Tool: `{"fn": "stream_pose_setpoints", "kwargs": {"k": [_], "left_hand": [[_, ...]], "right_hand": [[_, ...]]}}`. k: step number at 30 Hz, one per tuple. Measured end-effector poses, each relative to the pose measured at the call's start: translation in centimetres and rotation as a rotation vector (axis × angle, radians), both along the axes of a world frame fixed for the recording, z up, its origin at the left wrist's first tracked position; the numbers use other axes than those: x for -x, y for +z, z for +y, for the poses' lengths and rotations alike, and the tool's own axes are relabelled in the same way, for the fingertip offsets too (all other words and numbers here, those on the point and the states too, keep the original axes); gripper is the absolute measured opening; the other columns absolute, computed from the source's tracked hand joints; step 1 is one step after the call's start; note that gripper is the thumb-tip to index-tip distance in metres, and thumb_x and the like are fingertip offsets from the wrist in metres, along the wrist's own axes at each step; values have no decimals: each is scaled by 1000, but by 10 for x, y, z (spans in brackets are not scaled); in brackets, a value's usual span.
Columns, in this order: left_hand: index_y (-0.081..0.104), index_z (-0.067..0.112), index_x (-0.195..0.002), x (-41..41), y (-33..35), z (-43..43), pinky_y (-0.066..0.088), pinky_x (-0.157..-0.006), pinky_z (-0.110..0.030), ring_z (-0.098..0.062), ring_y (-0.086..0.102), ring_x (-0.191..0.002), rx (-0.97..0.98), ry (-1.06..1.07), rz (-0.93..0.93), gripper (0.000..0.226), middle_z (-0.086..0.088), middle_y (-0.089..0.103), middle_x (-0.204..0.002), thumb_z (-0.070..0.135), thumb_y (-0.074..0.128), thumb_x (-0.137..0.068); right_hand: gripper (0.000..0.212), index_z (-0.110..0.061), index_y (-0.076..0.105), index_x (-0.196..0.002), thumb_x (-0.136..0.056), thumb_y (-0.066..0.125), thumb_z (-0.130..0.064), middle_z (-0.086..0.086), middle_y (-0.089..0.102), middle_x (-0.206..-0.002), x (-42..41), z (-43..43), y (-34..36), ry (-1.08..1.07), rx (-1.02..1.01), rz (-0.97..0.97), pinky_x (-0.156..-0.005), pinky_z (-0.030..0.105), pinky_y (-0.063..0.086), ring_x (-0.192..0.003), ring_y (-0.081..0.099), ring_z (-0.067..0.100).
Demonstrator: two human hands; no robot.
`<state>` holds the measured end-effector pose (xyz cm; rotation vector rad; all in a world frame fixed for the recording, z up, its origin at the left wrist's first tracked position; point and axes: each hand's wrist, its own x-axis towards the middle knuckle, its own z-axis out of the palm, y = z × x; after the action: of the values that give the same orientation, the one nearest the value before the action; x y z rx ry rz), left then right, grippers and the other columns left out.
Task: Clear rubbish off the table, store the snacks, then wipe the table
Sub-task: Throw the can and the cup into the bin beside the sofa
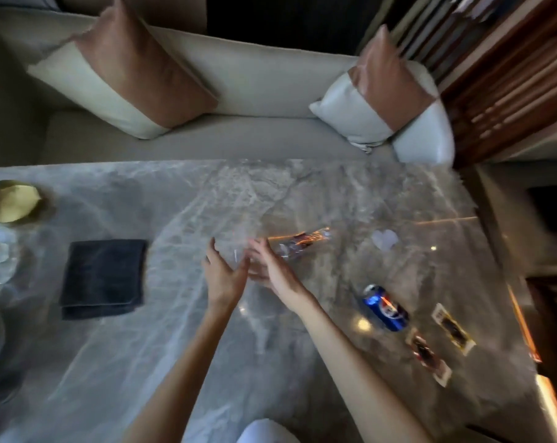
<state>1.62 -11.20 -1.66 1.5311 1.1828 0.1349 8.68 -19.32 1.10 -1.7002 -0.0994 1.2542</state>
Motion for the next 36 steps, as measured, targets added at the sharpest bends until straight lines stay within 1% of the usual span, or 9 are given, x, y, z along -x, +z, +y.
{"fn": "stream_pose_setpoints", "kwargs": {"k": [2, 4, 7, 10, 14, 24, 28, 31, 36], "left_hand": [[22, 6, -149, -9, 5, -55, 37, -109, -45, -38, 43, -128, 14, -115, 5, 84, -24, 40, -140, 23, 71, -83], [22, 8, -150, -24, 8, -112, 36, -105, -41, -38, 44, -127, 11, -259, 35, 86, -23, 43, -137, 25, 71, -82], [14, 9, -152, -53, 4, -189, 35, -107, -41, -36, 42, -128, 14, -464, 68, 84, -20, 42, -139, 27, 63, -86], [8, 16, -153, -76, -8, -245, 37, -106, -43, -35, 42, -126, 27, -546, 117, 78, -16, 40, -138, 28, 53, -91], [7, 21, -153, -90, -28, -281, 40, -104, -41, -30, 39, -128, -8, -521, 231, 83, -12, 39, -136, 29, 57, -86], [10, 11, -153, -30, -7, -276, 28, -113, -40, -36, 34, -135, -59, -226, 245, 88, -22, 37, -143, 16, 64, -84], [15, 9, -152, 41, 24, -251, 34, -113, -42, -36, 41, -133, -79, 17, 115, 88, -21, 41, -145, 11, 68, -81], [16, 10, -151, 114, 48, -230, 41, -107, -46, -34, 48, -123, -130, 234, 32, 90, -21, 43, -139, 9, 72, -80], [7, 24, -152, 262, 81, -218, 49, -97, -40, -21, 51, -110, -230, 578, -84, 100, 0, 43, -131, 25, 76, -79]], "right_hand": [[44, -35, 46, -139, -101, 28, -51, -10, 59, -131, -6, -71, 7, -94, 70, -14, -107, 35, 43, -123, 58, 16], [34, -26, 50, -135, -102, 42, -32, 2, 58, -137, -19, -147, 8, -118, 273, -290, -111, 30, 37, -130, 53, 21], [62, -13, 37, -148, -93, 60, -30, 6, 43, -151, -44, -246, -1, 148, 725, -695, -114, 28, 30, -140, 40, 21], [82, -16, 21, -154, -87, 64, -39, 4, 33, -157, -59, -299, -18, 263, 868, -714, -115, 33, 28, -142, 35, 22], [82, -21, 24, -152, -85, 68, -36, 2, 36, -154, -72, -318, -49, 278, 777, -738, -114, 34, 34, -140, 37, 21], [56, -21, 51, -120, -72, 79, -30, -1, 64, -117, -65, -326, -36, 74, 380, -527, -76, 26, 41, -100, 62, 18], [59, -17, 47, -123, -75, 80, -17, 2, 62, -119, -39, -298, -9, 125, 137, -395, -84, 31, 52, -103, 62, 17], [62, -21, 42, -124, -75, 81, -19, -2, 57, -119, -1, -255, 13, 270, 11, -378, -75, 20, 50, -97, 59, 5], [72, -16, 40, -131, -74, 83, -20, 2, 57, -126, 104, -171, 35, 595, -149, -309, -99, 39, 51, -113, 59, 17]]}}
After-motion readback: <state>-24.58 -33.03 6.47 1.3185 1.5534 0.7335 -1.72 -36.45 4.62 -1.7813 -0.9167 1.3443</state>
